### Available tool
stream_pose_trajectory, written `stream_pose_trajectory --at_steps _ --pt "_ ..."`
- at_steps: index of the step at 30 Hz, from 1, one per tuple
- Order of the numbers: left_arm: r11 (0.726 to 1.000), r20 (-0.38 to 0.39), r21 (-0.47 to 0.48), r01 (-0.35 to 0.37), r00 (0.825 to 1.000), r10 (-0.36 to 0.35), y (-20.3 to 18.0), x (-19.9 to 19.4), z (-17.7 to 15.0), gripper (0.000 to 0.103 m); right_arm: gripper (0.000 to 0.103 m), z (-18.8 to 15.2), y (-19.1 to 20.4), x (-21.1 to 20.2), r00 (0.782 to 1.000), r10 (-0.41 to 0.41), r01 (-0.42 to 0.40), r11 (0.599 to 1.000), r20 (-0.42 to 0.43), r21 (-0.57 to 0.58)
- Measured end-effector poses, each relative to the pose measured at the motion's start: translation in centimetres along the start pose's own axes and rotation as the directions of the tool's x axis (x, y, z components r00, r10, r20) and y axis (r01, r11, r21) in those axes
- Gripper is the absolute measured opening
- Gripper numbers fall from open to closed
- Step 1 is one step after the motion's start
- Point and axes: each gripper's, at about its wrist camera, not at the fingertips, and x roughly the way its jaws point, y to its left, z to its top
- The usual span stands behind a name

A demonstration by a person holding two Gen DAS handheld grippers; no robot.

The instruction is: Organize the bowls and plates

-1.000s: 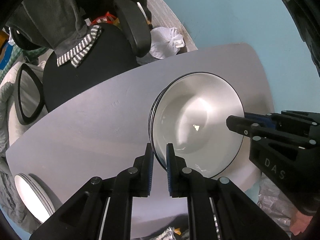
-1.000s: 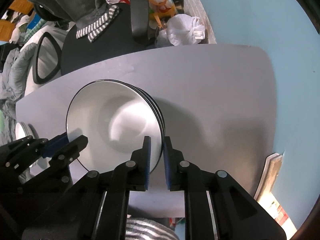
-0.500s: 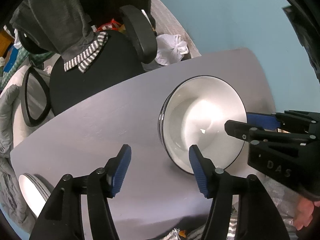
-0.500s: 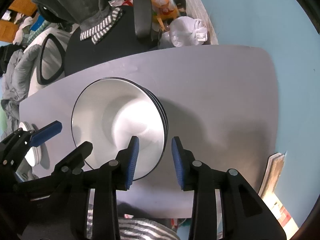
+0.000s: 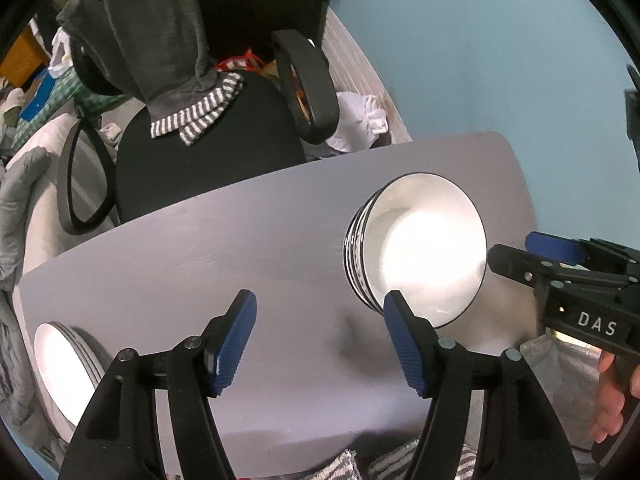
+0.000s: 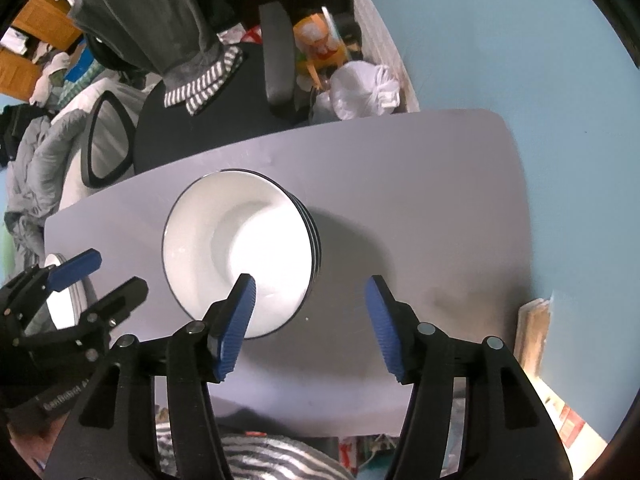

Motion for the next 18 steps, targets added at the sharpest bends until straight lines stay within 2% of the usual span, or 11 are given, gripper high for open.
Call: stream_pose_trajectory --at_steps 4,12,18 --pt "1.0 0.027 -0.005 -0.012 1.0 0.012 0.5 -1.3 -0.4 0.068 0.067 -0.6 0.4 -1.3 0.999 -0.01 0.01 1.0 0.035 -0.024" --pt "0.999 0.092 0.006 -0.044 0.995 0.043 1.3 -3.8 -1.3 0.074 0.068 -1.8 1.4 -3.0 0.995 -0.037 0.044 0.996 0.088 -0.081" --pt "0.999 0.074 0.013 -0.036 0.997 0.035 1.6 -3.8 -1.9 0.074 0.069 -2.8 1.2 -3.2 0.997 -0.007 0.013 0.997 0.081 -0.072"
